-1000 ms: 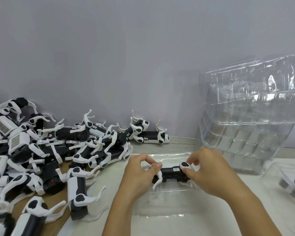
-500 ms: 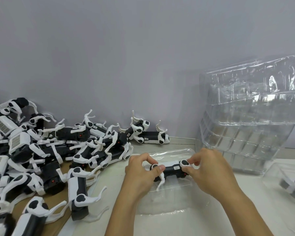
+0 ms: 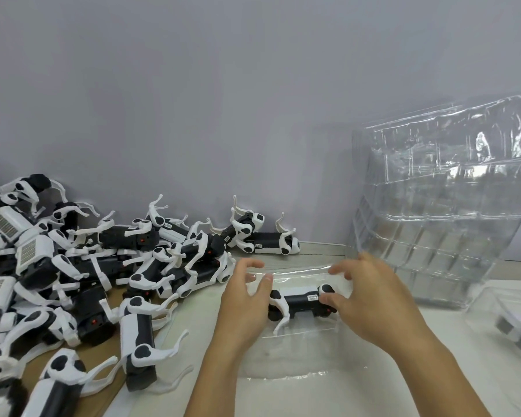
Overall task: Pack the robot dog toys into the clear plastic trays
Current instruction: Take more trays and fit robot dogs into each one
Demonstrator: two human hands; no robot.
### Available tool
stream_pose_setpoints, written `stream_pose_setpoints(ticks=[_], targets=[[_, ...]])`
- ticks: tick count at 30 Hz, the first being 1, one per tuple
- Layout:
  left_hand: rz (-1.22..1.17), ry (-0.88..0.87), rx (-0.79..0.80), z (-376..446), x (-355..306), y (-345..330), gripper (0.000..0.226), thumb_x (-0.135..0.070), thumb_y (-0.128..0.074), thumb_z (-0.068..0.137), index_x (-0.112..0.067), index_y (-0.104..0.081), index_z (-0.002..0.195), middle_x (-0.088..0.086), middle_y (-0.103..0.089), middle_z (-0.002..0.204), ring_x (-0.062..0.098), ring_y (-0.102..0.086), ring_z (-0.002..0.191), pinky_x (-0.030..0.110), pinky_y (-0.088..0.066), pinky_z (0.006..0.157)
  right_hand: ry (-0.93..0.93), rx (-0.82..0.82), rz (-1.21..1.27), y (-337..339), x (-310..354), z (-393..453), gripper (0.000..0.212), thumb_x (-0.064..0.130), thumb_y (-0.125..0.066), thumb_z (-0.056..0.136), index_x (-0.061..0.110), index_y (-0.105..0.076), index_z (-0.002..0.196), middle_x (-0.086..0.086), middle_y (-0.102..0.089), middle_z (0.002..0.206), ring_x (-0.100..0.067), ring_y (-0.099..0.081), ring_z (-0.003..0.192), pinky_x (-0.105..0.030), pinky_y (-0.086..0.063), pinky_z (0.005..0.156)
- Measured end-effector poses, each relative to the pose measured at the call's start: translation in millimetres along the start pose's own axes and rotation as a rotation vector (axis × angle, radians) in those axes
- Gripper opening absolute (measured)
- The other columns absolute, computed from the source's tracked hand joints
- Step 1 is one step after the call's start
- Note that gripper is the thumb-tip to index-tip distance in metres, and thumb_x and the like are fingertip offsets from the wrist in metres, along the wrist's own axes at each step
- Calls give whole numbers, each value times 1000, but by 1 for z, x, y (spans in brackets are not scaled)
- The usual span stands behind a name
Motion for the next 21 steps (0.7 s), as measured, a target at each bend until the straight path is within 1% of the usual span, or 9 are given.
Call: stream_pose_setpoints(ticks=[2, 4, 6, 7, 9, 11, 13, 18, 21], targets=[[-55, 32, -23, 1, 2, 0, 15, -40, -52, 99, -44, -49, 112, -17, -54, 113, -5, -53, 98, 16, -37, 69, 84, -13, 114, 1, 11, -1, 40, 50, -73, 82, 40, -62, 120, 21, -49, 105, -3, -46, 107, -31, -40, 99], [-98, 62, -39, 1, 3, -1, 14, -40, -51, 99, -42, -51, 113, -23, -54, 110, -9, -51, 97, 13, -35, 70, 167, 1, 237, -2, 26, -4, 35, 47, -74, 82, 40, -66, 116, 26, -54, 110, 3, -46, 108, -29, -39, 103], [-104, 66, -40, 2, 3, -1, 9, -39, -50, 99, -41, -56, 107, -25, -54, 106, -15, -47, 96, 10, -34, 71, 234, 41, 269, -10, 39, -7, 28, 46, -74, 83, 39, -71, 109, 27, -59, 105, 10, -48, 105, -21, -38, 100], [-105, 66, -38, 3, 4, -2, 9, -39, -50, 100, -40, -57, 106, -26, -54, 105, -16, -46, 96, 9, -33, 71, 263, 78, 254, -15, 44, -8, 23, 46, -74, 83, 39, -72, 105, 26, -61, 99, 10, -49, 102, -21, -38, 98], [-100, 69, -37, 3, 4, -2, 10, -38, -49, 100, -39, -57, 106, -27, -53, 105, -16, -46, 96, 9, -33, 71, 308, 152, 200, -22, 50, -9, 18, 46, -72, 83, 39, -70, 99, 19, -62, 90, 0, -51, 92, -32, -41, 98], [-90, 68, -38, 4, 4, -3, 12, -38, -48, 101, -38, -58, 108, -27, -53, 105, -15, -46, 96, 9, -33, 72, 301, 169, 167, -24, 51, -7, 25, 50, -73, 81, 41, -69, 104, 18, -64, 93, -4, -53, 93, -35, -41, 97], [-87, 66, -40, 4, 4, -3, 13, -38, -48, 101, -37, -58, 109, -27, -54, 105, -15, -47, 97, 9, -34, 72, 281, 136, 137, -23, 50, -5, 30, 52, -73, 80, 44, -69, 109, 19, -66, 97, -5, -55, 96, -31, -41, 94], [-55, 43, -37, 4, 5, -3, 13, -37, -50, 100, -36, -58, 110, -26, -54, 107, -14, -46, 99, 9, -34, 72, 274, 168, 200, -25, 49, -6, 26, 49, -76, 79, 42, -73, 104, 21, -59, 73, -5, -52, 77, -23, -41, 75], [-23, 37, -34, 5, 5, -3, 15, -33, -52, 99, -35, -56, 113, -25, -53, 107, -12, -47, 101, 8, -34, 73, 283, 208, 226, -25, 46, -6, 25, 45, -75, 81, 43, -73, 106, 27, -61, 77, 0, -55, 82, -20, -44, 82]])
Point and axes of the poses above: each hand's wrist, its own z-axis towards the middle knuckle, its own y-axis out of the back of the hand, x = y × z, the point moved 4 cm from there along z, towards the middle knuckle
